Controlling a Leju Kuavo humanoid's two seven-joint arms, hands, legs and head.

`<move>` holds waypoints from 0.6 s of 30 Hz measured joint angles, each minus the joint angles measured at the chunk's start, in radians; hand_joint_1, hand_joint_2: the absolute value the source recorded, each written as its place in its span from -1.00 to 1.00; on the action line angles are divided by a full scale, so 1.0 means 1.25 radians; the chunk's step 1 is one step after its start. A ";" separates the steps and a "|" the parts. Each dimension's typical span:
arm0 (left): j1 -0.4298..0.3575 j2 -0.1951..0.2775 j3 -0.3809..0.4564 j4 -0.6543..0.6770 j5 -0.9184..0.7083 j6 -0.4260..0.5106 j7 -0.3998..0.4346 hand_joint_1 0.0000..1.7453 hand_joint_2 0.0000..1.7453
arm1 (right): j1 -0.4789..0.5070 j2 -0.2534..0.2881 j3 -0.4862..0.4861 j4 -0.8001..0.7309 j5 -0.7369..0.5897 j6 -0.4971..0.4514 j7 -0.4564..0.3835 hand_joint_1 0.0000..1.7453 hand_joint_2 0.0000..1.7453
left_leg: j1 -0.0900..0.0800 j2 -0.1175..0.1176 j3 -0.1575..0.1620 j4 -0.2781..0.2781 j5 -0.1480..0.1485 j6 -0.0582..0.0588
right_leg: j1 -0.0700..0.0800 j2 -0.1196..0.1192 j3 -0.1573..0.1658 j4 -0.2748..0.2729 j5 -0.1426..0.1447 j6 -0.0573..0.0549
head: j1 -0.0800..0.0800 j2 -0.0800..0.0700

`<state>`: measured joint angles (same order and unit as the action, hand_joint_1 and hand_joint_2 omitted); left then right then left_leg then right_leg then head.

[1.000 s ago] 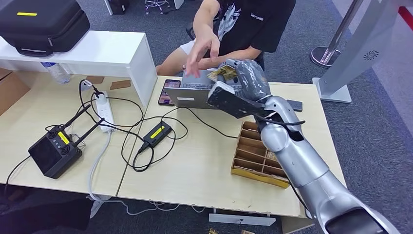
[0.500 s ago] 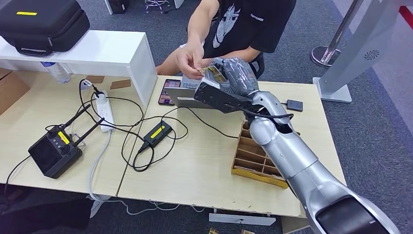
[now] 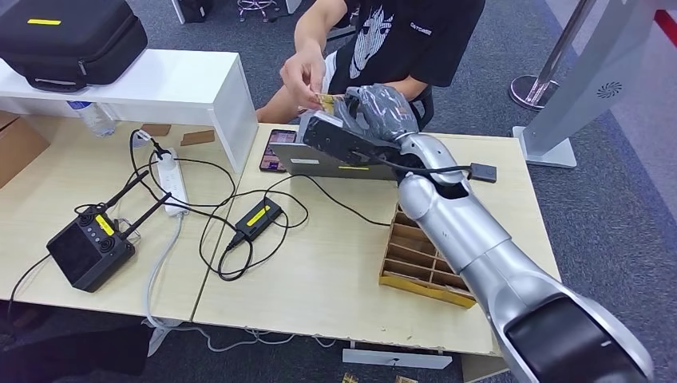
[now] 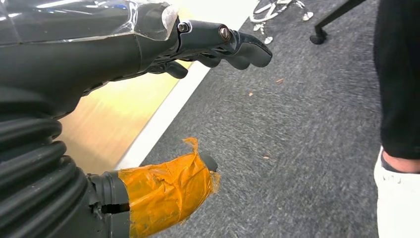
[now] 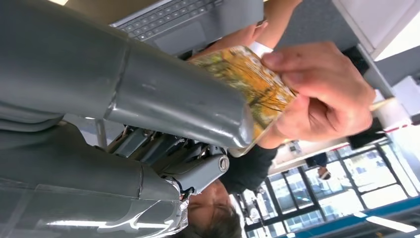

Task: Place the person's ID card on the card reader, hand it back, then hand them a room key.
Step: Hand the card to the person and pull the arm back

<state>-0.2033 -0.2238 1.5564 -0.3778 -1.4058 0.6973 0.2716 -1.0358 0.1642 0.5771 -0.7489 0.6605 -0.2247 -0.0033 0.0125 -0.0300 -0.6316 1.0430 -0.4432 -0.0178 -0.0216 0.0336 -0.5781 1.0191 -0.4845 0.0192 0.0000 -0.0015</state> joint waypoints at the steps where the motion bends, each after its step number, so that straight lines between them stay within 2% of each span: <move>1: -0.002 0.000 0.000 0.000 -0.001 0.000 0.000 -1.00 1.00 | -0.005 0.006 0.003 0.016 0.004 -0.004 0.002 -1.00 -1.00 | 0.000 0.000 0.000 0.000 0.000 0.000 | 0.000 0.000 0.000 0.000 0.000 0.000 | 0.000 0.000; 3: -0.005 -0.001 0.000 0.001 0.003 0.000 0.001 -1.00 1.00 | -0.011 0.019 0.008 0.046 -0.001 -0.009 -0.003 -1.00 -1.00 | 0.000 0.000 0.000 0.000 0.000 0.000 | 0.000 0.000 0.000 0.000 0.000 0.000 | 0.000 0.000; 6: -0.004 -0.002 0.000 0.001 0.041 0.000 0.005 -1.00 1.00 | 0.000 0.032 0.007 0.066 -0.061 0.011 -0.054 -1.00 -1.00 | 0.000 0.000 0.000 0.000 0.000 0.000 | 0.000 0.000 0.000 0.000 0.000 0.000 | 0.000 0.000; 10: 0.010 -0.002 0.002 0.001 0.098 0.000 -0.006 -1.00 1.00 | 0.054 0.030 0.004 0.023 -0.098 0.028 -0.102 -1.00 -1.00 | 0.000 0.000 0.000 0.000 -0.001 0.000 | 0.000 0.000 -0.001 -0.001 -0.001 0.000 | 0.000 0.000; 13: 0.022 -0.001 0.003 0.001 0.127 0.000 -0.004 -1.00 1.00 | 0.114 0.002 0.004 -0.074 -0.133 0.036 -0.116 -1.00 -1.00 | 0.000 -0.001 0.000 0.000 -0.001 0.000 | 0.000 0.000 -0.001 -0.001 -0.001 0.000 | 0.000 0.000; 18: 0.035 0.000 0.004 0.001 0.156 0.000 0.013 -1.00 1.00 | 0.222 -0.079 -0.006 -0.262 -0.185 0.018 -0.145 -1.00 -1.00 | 0.000 -0.001 0.000 0.000 -0.002 0.000 | 0.000 -0.001 0.000 -0.002 -0.001 0.001 | 0.000 0.000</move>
<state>-0.1602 -0.2236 1.5609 -0.3765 -1.2113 0.6977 0.2877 -0.7586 0.0653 0.5699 -1.0763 0.4295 -0.2018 -0.1847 0.0123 -0.0316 -0.6322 1.0433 -0.4451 -0.0175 -0.0220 0.0321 -0.5783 1.0166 -0.4858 0.0200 0.0001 -0.0015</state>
